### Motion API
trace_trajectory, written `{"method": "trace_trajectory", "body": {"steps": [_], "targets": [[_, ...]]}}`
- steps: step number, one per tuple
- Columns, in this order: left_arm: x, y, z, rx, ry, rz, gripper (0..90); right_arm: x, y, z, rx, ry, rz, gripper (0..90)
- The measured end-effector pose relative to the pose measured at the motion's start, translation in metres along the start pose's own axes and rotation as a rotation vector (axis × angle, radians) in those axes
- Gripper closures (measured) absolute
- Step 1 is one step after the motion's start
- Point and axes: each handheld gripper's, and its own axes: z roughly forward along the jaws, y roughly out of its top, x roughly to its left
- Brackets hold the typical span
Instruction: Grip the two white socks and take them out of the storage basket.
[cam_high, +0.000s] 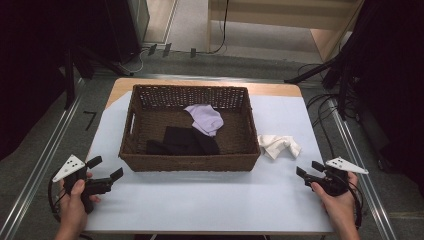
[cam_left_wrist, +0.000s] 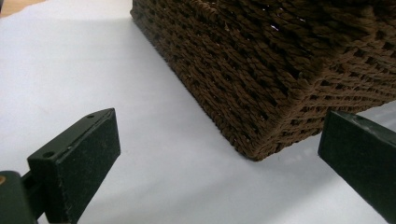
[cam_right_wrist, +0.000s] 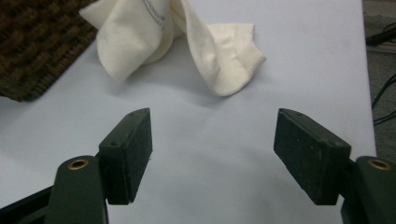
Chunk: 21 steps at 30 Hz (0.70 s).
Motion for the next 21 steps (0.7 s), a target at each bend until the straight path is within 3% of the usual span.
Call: {"method": "trace_trajectory", "body": {"steps": [8,11,12,15,18,21], "targets": [[0.0,0.0,0.0,0.002,-0.012,0.006,0.1,0.003,-0.019,-0.023,-0.08,-0.048,0.08,27.9],[0.0,0.0,0.0,0.005,-0.018,0.008,0.0,0.002,-0.023,-0.027,-0.091,-0.039,0.14,27.9],[0.0,0.0,0.0,0.004,-0.018,0.007,0.1,0.004,-0.025,-0.027,-0.092,-0.059,0.157,27.9],[0.0,0.0,0.0,0.004,-0.017,0.004,0.0,0.01,-0.025,-0.024,-0.083,-0.138,0.141,27.8],[0.001,0.0,0.001,0.011,-0.004,-0.001,0.1,0.011,-0.024,-0.02,-0.08,-0.17,0.111,25.6],[0.001,0.001,0.001,0.015,-0.002,-0.001,0.1,0.01,-0.024,-0.019,-0.083,-0.165,0.118,24.6]]}}
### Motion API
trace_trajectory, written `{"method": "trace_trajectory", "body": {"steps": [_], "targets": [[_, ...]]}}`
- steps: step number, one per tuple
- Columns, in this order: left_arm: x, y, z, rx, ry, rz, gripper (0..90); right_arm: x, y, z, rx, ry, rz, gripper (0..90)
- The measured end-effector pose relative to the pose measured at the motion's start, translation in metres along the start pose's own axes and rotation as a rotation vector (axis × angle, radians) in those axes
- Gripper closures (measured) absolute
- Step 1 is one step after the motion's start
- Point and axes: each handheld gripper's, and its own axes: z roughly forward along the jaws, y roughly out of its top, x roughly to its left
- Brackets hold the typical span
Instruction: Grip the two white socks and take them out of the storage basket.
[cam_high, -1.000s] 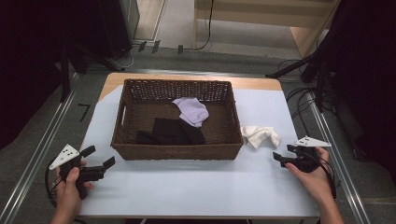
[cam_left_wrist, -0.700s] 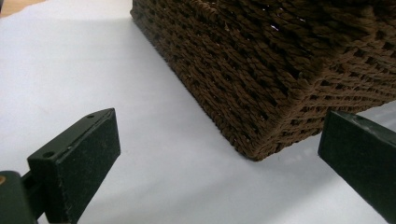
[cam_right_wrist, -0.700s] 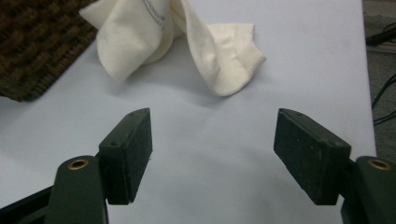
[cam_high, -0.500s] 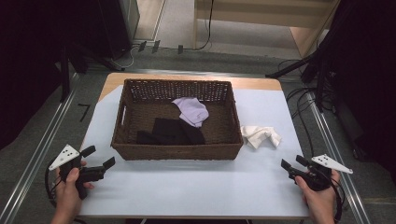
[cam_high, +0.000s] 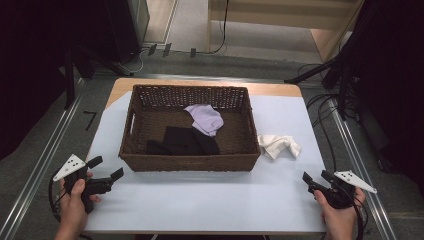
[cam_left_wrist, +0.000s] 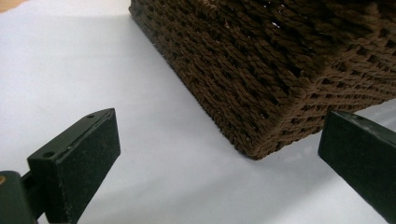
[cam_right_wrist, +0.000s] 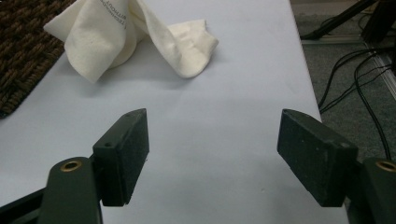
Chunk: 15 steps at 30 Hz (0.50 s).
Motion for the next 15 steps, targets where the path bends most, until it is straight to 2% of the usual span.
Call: {"method": "trace_trajectory", "body": {"steps": [2,7,15], "targets": [[-0.0007,0.0005,0.0014,0.012,-0.001,0.005,0.0,-0.0026,0.0,-0.0001,-0.002,0.02,0.011,23.9],[-0.0017,0.001,0.0028,0.028,0.005,0.01,0.0,-0.0072,0.0004,0.0001,-0.002,0.035,0.038,23.2],[-0.0015,0.001,0.0024,0.027,0.001,0.011,0.1,-0.005,0.0003,0.0023,0.024,0.023,0.03,23.1]]}}
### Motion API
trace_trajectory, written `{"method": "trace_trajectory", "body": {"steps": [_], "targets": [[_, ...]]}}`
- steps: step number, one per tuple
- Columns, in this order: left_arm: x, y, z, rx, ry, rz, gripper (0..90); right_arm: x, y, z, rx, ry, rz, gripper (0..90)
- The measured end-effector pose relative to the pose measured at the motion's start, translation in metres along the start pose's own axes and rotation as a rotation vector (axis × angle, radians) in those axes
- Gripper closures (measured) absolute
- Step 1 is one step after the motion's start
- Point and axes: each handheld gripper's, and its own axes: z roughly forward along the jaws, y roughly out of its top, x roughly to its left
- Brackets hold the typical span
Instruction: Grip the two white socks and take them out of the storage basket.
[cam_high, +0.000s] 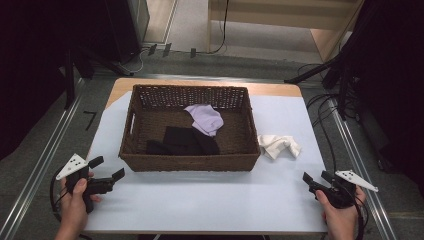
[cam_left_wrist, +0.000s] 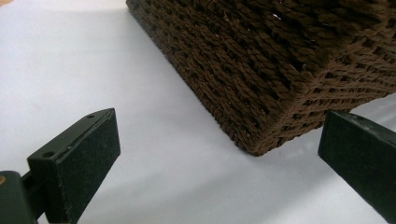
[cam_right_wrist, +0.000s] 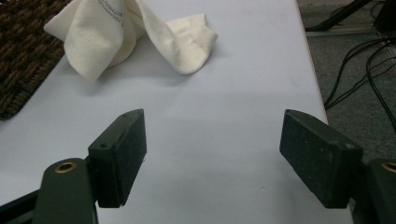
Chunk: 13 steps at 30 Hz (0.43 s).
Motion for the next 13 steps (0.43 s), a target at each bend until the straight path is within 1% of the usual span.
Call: {"method": "trace_trajectory", "body": {"steps": [5,8,13], "targets": [[0.0004,0.0,-0.0002,0.001,-0.006,0.0,0.1,-0.0002,0.0001,0.0011,0.0,-0.011,-0.006,23.2],[0.0004,0.0002,0.0004,0.002,-0.008,-0.005,0.0,0.0005,0.0,0.0009,0.006,-0.017,-0.002,23.2],[0.0007,0.0003,0.0009,0.004,-0.005,-0.007,0.1,-0.0003,0.0002,0.0015,0.002,-0.015,-0.001,23.1]]}}
